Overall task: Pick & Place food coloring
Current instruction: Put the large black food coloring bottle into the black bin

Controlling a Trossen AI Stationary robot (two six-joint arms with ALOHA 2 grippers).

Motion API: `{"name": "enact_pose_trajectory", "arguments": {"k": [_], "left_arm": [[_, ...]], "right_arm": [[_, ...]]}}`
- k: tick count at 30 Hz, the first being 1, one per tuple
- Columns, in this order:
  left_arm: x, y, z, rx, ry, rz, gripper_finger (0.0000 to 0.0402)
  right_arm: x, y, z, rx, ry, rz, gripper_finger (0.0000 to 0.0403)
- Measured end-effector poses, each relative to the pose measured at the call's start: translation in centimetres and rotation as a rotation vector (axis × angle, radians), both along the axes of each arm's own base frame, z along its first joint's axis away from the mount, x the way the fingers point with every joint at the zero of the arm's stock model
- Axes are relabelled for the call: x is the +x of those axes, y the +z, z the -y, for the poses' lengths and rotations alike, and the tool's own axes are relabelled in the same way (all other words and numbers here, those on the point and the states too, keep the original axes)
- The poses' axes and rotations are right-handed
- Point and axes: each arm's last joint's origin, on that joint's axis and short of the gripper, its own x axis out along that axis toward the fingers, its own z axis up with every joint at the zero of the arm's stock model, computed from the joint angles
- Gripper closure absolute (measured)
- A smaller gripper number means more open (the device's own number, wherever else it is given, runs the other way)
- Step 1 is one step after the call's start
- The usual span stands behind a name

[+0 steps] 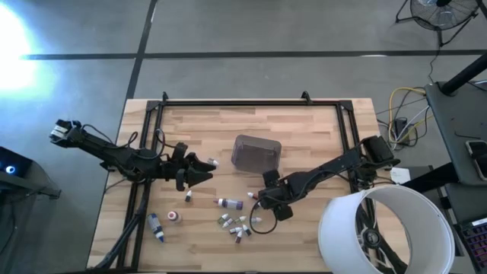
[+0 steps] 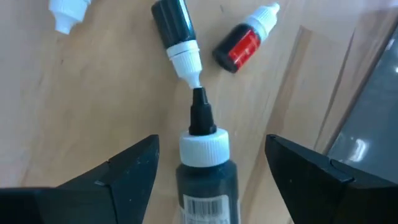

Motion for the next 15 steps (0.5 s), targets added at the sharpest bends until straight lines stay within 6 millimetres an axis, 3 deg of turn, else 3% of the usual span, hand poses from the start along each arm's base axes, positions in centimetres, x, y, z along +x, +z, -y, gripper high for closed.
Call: {"name": "enact_pose_trajectory", "arguments": {"k": [7,15], "left_arm": [[0.0,-0.1,0.0,0.005,-0.001,-0.012,0.0126],[0.0,-0.1,0.0,0.012,0.0,-0.011,0.0126]], "right_arm": [[-0.7,-1.1,0.2,0.012,-0.045,-0.025,0.0142],[-0.1,-1.1,-0.3,0.116,-0.018,0.051,0.0177]]}}
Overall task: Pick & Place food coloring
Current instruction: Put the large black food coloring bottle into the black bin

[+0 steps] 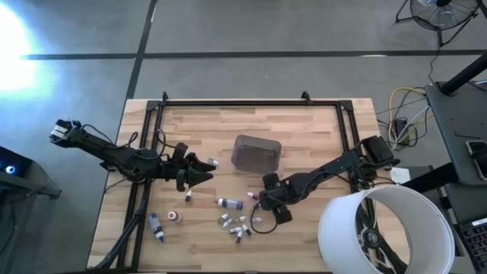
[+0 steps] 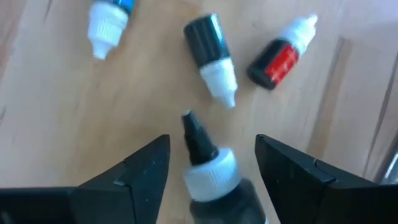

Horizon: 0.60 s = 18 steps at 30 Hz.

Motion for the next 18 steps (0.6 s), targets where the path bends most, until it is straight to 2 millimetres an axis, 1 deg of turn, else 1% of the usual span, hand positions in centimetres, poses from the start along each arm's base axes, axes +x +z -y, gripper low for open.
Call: {"name": "enact_pose_trajectory", "arguments": {"k": [5,10,14,18], "left_arm": [[0.0,0.0,0.0,-0.003,0.0,0.001,0.0126],[-0.01,0.02,0.02,-0.004,-0.001,0.002,0.0126],[-0.01,0.02,0.02,-0.005,-0.001,0.002,0.0126],[-0.01,0.01,0.02,-0.005,-0.001,0.002,0.0126]], "right_arm": [[-0.3,-0.22,0.12,-0.019,0.026,-0.025,0.0191],[-0.69,-0.58,0.21,-0.043,0.074,-0.047,0.0193],[-0.63,-0.55,0.19,-0.069,0.151,-0.04,0.0197],[-0.7,-0.62,0.22,-0.09,0.213,-0.044,0.0218]]}}
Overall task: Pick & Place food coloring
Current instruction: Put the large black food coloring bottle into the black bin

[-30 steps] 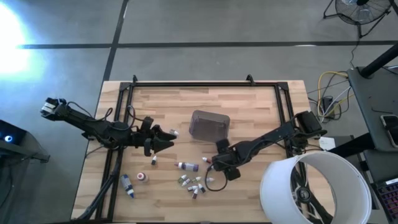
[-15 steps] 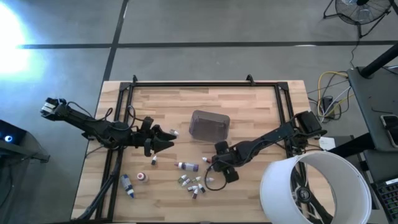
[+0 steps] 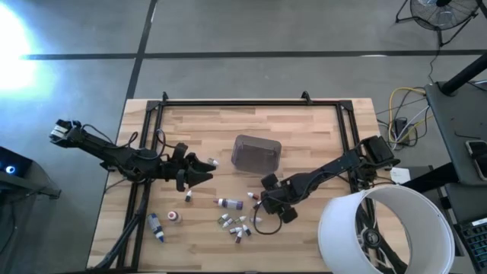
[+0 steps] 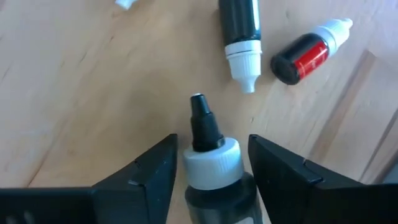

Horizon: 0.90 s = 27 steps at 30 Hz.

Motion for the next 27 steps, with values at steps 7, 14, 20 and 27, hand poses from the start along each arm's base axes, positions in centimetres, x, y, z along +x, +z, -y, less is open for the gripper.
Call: {"name": "enact_pose_trajectory", "arguments": {"k": [7,14,20,27], "left_arm": [[0.0,0.0,0.0,0.0,-0.002,-0.001,0.0126],[0.0,0.0,0.0,0.0,-0.002,-0.002,0.0126],[0.0,0.0,0.0,0.001,-0.002,-0.004,0.0126],[0.0,-0.2,0.0,0.006,-0.002,-0.01,0.0126]], "right_arm": [[-0.1,0.0,0.0,-0.001,-0.005,-0.011,0.0291],[0.5,1.5,0.0,0.042,-0.18,0.007,0.0297],[1.0,6.6,0.2,0.13,-0.38,0.254,0.0297],[0.3,13.9,3.8,0.194,-0.697,0.727,0.0297]]}}
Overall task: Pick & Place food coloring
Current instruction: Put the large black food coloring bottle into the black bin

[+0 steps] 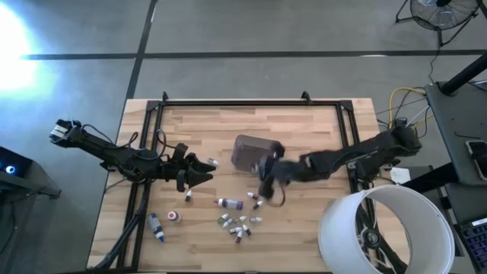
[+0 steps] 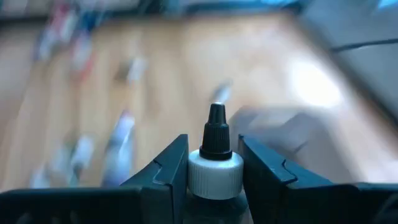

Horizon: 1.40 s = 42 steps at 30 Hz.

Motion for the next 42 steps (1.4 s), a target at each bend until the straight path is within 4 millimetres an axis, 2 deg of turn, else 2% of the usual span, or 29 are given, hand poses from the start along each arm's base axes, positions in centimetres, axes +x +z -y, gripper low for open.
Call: {"name": "enact_pose_trajectory", "arguments": {"k": [3,6,9,16,19,25,31,42], "left_arm": [[0.0,-0.3,0.0,0.001,0.0,-0.007,0.0126],[0.0,-0.6,0.0,-0.012,0.0,-0.017,0.0126],[0.0,-0.9,0.0,-0.028,0.0,-0.022,0.0126],[0.0,-1.0,0.0,-0.057,0.0,-0.029,0.0126],[0.0,-1.0,0.0,-0.066,0.0,-0.028,0.0126],[0.0,-1.0,0.0,-0.076,0.0,-0.029,0.0126],[0.0,-1.0,0.0,-0.089,0.0,-0.03,0.0126],[0.0,-1.0,0.0,-0.102,0.004,-0.024,0.0126]], "right_arm": [[-0.9,2.3,2.2,0.025,-0.157,0.212,0.0296],[-2.0,2.7,4.1,0.078,-0.241,0.373,0.0295],[-3.0,1.1,5.0,0.102,-0.283,0.433,0.0295],[-5.0,-4.3,5.7,0.14,-0.443,0.426,0.0295],[-5.8,-5.8,6.0,0.162,-0.485,0.464,0.0295],[-6.7,-7.4,6.1,0.178,-0.491,0.481,0.0285],[-6.7,-8.1,6.1,0.176,-0.493,0.461,0.0281],[-4.2,-10.1,5.9,0.145,-0.489,0.402,0.0274]]}}
